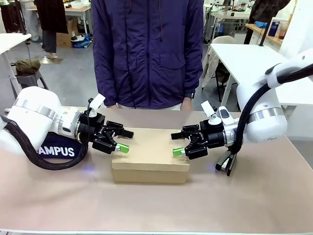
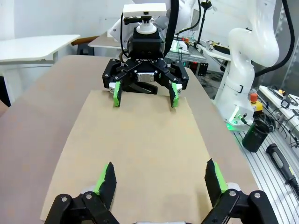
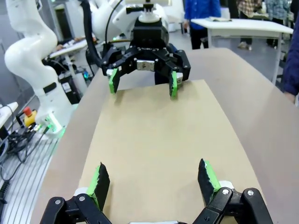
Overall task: Pack the item into the box.
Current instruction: Close the Mailer Box.
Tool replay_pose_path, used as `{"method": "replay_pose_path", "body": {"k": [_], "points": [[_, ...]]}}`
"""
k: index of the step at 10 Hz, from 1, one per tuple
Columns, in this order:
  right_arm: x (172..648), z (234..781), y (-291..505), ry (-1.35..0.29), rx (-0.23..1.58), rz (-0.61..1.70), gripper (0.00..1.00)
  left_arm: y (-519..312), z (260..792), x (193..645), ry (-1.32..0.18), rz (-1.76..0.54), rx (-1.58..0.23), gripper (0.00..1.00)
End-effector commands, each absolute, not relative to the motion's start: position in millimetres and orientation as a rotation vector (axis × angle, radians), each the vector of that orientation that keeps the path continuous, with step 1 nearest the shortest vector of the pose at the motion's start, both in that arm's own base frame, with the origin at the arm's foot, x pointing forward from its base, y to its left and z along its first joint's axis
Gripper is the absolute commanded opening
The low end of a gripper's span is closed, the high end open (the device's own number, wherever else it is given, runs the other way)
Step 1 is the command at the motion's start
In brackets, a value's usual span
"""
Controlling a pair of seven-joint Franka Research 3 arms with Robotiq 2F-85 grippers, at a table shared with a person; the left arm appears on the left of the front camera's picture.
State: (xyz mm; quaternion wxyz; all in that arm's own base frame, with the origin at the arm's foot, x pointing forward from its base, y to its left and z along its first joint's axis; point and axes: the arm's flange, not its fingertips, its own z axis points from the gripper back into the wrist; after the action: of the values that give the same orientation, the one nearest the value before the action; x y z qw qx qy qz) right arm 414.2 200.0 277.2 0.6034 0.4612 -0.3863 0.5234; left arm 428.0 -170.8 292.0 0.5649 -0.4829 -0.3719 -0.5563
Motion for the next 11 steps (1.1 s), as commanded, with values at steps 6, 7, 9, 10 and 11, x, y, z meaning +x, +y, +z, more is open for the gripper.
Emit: {"method": "replay_pose_path", "body": {"k": [6, 7, 9, 10, 11], "points": [[348, 376, 128, -0.794, 1.200, 0.871, 1.00, -115, 390, 361, -0.951, -0.915, -1.196, 1.00], [333, 387, 113, -0.731, 1.230, 0.804, 1.00, -96, 404, 346, -0.870, -0.794, -1.212, 1.00], [312, 401, 73, -0.641, 1.238, 0.647, 1.00, -64, 425, 320, -0.701, -0.563, -1.145, 1.00], [305, 405, 44, -0.619, 1.292, 0.587, 1.00, -44, 432, 309, -0.601, -0.491, -1.119, 1.00], [304, 404, 16, -0.592, 1.326, 0.532, 1.00, -23, 437, 305, -0.562, -0.427, -1.144, 1.00]]}}
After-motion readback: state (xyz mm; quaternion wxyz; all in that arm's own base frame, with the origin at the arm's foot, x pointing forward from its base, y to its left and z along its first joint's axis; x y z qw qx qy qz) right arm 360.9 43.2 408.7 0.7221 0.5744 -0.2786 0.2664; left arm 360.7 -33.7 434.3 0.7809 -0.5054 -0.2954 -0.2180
